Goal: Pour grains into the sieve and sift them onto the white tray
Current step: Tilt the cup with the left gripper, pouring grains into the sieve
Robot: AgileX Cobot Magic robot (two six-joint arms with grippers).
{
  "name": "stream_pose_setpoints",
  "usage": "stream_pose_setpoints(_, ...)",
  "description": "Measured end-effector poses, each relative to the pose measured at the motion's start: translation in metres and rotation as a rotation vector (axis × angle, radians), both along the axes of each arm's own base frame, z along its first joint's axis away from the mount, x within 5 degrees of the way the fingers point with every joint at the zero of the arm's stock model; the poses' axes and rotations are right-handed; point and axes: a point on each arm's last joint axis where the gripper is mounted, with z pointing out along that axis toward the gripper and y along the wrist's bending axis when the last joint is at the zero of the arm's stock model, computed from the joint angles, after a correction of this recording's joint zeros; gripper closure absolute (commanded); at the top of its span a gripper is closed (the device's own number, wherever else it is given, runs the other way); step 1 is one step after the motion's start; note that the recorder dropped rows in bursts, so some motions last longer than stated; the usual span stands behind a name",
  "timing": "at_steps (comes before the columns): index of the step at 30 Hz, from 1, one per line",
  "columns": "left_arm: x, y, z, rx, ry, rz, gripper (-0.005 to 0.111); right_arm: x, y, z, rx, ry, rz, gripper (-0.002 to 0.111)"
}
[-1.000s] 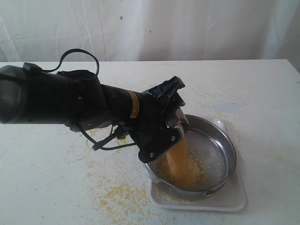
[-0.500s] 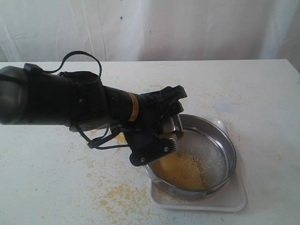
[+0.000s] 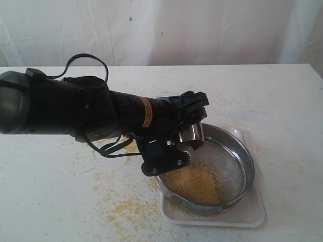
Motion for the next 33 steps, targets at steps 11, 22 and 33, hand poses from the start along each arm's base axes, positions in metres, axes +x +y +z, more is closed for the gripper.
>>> stream_pose_setpoints(11,0.009,-0.013,-0.022,-0.113,0.014,0.011,0.107,0.0,0.0,0.0,0.0,0.0,0.0,0.108)
stream_pose_setpoints(22,0.009,-0.013,-0.021,-0.116,0.005,0.016,0.107,0.0,0.0,0.0,0.0,0.0,0.0,0.108)
stream_pose_setpoints(33,0.009,-0.01,-0.024,0.034,-0.014,-0.035,0.107,0.0,0.0,0.0,0.0,0.0,0.0,0.108)
